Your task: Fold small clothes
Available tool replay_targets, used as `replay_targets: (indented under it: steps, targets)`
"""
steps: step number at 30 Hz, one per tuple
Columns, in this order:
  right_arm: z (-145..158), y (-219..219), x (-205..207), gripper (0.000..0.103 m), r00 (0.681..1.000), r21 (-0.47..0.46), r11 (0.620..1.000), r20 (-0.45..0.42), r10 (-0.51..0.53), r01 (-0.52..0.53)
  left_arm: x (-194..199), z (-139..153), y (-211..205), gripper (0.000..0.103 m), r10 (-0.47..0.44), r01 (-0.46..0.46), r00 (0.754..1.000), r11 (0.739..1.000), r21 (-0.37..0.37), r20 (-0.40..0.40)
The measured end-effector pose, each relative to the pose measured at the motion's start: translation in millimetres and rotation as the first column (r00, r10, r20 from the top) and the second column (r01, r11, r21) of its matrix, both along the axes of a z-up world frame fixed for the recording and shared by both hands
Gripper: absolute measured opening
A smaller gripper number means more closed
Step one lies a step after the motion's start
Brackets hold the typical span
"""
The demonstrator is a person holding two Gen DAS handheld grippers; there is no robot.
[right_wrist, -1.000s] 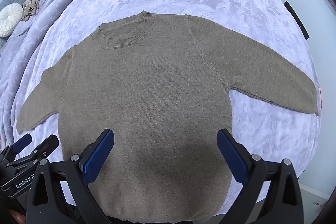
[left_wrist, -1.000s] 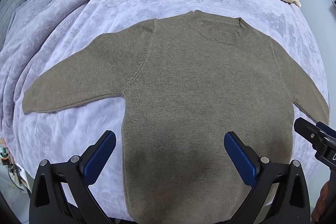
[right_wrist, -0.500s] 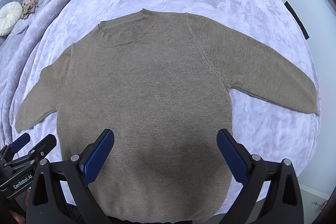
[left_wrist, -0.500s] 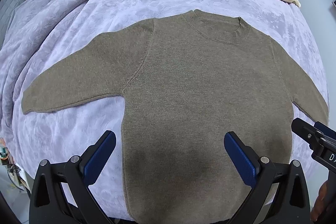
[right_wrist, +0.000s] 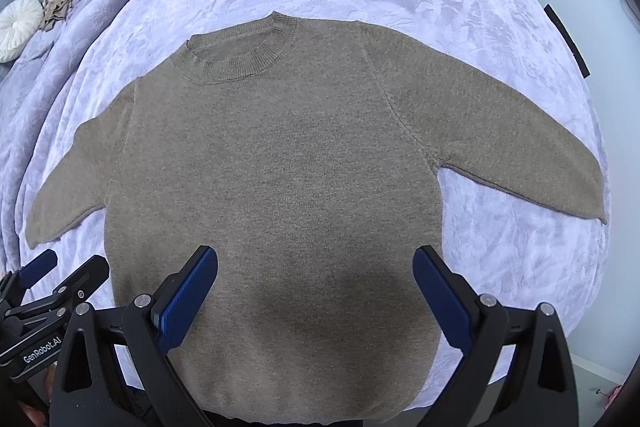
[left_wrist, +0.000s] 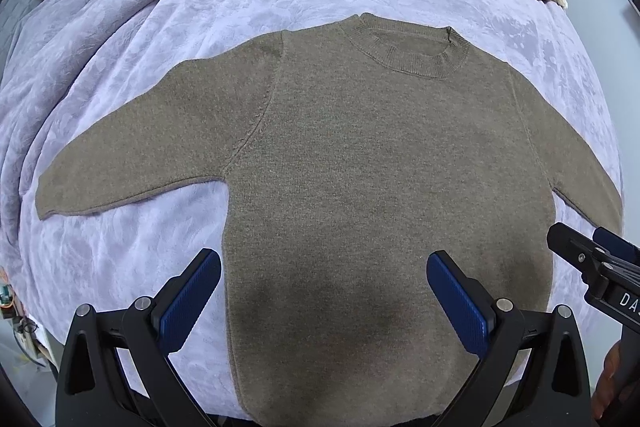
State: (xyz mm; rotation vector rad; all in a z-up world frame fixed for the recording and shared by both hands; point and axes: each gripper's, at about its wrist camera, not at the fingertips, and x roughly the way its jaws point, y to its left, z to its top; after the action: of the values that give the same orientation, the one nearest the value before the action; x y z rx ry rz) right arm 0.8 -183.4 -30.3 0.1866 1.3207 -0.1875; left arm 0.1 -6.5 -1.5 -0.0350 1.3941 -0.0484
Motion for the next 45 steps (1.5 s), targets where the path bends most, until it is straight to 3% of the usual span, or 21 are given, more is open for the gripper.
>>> replay_targets:
  steps: [45]
  targets:
    - [-9,9,7,0.099,0.999,-0.021,0.999,-0.024,0.029,-0.029,2,-11,6,0.103,0.019,-0.019,0.999,1.0,-0.012,-0.026]
